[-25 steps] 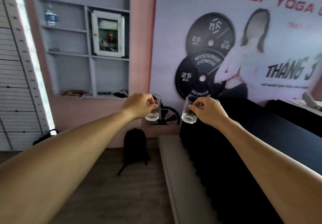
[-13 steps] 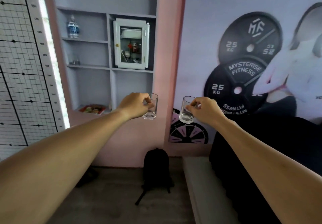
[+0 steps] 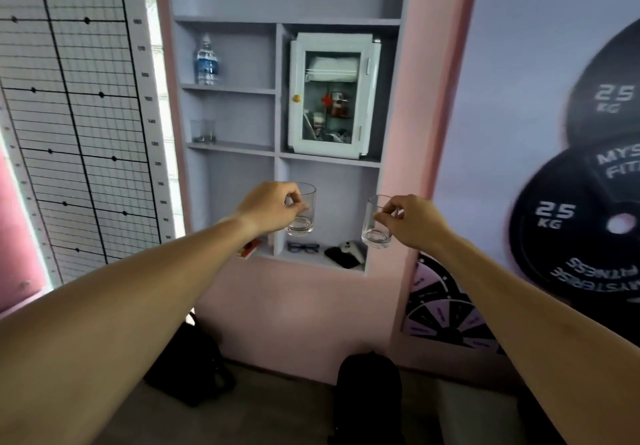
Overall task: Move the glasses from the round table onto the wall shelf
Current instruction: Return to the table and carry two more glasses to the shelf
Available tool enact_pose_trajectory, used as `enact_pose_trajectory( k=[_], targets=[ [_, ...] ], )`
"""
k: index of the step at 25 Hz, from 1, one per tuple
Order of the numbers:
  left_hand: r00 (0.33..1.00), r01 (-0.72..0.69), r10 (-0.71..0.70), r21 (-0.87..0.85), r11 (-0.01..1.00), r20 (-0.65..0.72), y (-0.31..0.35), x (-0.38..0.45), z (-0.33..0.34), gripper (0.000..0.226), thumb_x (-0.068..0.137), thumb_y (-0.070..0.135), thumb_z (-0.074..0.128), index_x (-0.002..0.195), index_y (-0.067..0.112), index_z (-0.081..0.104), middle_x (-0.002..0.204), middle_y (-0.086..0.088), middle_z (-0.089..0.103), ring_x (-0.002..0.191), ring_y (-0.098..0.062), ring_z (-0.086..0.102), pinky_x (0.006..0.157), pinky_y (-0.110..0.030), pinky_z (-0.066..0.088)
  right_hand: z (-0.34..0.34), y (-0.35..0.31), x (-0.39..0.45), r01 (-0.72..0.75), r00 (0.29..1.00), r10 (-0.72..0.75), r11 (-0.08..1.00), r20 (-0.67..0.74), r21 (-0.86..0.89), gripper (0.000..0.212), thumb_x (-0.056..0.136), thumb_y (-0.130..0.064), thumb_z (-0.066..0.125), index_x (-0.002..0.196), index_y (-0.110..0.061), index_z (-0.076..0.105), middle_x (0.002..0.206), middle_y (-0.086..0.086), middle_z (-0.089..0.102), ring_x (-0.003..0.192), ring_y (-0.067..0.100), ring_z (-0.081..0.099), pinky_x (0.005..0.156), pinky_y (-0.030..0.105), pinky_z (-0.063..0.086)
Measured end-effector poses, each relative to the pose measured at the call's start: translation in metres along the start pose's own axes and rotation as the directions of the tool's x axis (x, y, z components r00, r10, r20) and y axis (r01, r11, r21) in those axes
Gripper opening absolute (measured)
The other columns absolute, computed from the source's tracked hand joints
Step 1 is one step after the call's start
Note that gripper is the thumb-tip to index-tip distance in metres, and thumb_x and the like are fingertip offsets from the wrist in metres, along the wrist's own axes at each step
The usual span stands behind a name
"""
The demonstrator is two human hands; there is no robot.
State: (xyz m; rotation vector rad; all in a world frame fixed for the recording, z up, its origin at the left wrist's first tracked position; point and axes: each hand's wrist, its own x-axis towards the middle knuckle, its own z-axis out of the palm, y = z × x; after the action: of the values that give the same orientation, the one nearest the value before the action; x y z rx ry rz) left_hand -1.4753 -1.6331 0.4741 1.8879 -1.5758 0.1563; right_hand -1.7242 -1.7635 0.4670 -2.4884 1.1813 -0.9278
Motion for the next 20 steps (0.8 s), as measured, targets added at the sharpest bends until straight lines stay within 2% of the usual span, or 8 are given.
enact_pose_trajectory(
  k=[5, 9, 13, 16, 20],
  targets=[
    [0.997, 0.059, -0.055, 0.061, 0.996, -0.057, -0.059, 0.085, -0.003, 0.015, 0.090, 0.040, 0.067, 0.084, 0.027, 0.064, 0.076, 0.013, 0.058, 0.079, -0.017, 0.060, 0.062, -0.027, 0.040, 0.056, -0.011, 0.124, 0.082, 0.993, -0.087, 0.994, 0.073, 0.066, 0.021, 0.086, -0.044, 0.070, 0.069, -0.035, 0.062, 0.077, -0.008, 0.064, 0.077, 0.018, 0.061, 0.068, 0.028, 0.046],
    [0.986, 0.139, -0.132, 0.071, 0.988, -0.100, -0.113, 0.124, -0.009, 0.015, 0.090, 0.043, 0.067, 0.086, 0.029, 0.063, 0.077, 0.015, 0.059, 0.080, -0.014, 0.061, 0.060, -0.023, 0.041, 0.104, -0.034, 0.201, 0.177, 0.974, -0.191, 0.978, 0.120, 0.114, 0.018, 0.088, -0.045, 0.068, 0.077, -0.031, 0.068, 0.079, -0.007, 0.067, 0.075, 0.014, 0.063, 0.067, 0.032, 0.054],
    [0.966, 0.230, -0.215, 0.104, 0.968, -0.144, -0.176, 0.155, -0.013, 0.016, 0.090, 0.045, 0.067, 0.085, 0.030, 0.063, 0.086, 0.006, 0.067, 0.085, -0.017, 0.064, 0.066, -0.027, 0.042, 0.159, -0.063, 0.262, 0.258, 0.951, -0.277, 0.956, 0.140, 0.139, 0.017, 0.089, -0.041, 0.068, 0.077, -0.029, 0.067, 0.082, -0.004, 0.067, 0.078, 0.018, 0.060, 0.067, 0.030, 0.047],
    [0.956, 0.264, -0.244, 0.119, 0.957, -0.162, -0.222, 0.182, -0.019, 0.016, 0.090, 0.043, 0.067, 0.087, 0.028, 0.065, 0.092, 0.002, 0.070, 0.090, -0.019, 0.066, 0.071, -0.029, 0.045, 0.200, -0.088, 0.305, 0.300, 0.931, -0.327, 0.939, 0.160, 0.171, 0.016, 0.089, -0.041, 0.069, 0.082, -0.026, 0.069, 0.087, -0.001, 0.069, 0.083, 0.020, 0.063, 0.074, 0.033, 0.053],
    [0.951, 0.262, -0.232, 0.133, 0.956, -0.206, -0.294, 0.230, -0.034, 0.015, 0.091, 0.043, 0.067, 0.087, 0.028, 0.065, 0.086, 0.010, 0.064, 0.089, -0.017, 0.064, 0.073, -0.031, 0.045, 0.250, -0.138, 0.371, 0.364, 0.907, -0.394, 0.912, 0.151, 0.192, 0.016, 0.089, -0.044, 0.069, 0.086, -0.028, 0.070, 0.081, -0.008, 0.066, 0.079, 0.014, 0.063, 0.075, 0.033, 0.056]
  ],
)
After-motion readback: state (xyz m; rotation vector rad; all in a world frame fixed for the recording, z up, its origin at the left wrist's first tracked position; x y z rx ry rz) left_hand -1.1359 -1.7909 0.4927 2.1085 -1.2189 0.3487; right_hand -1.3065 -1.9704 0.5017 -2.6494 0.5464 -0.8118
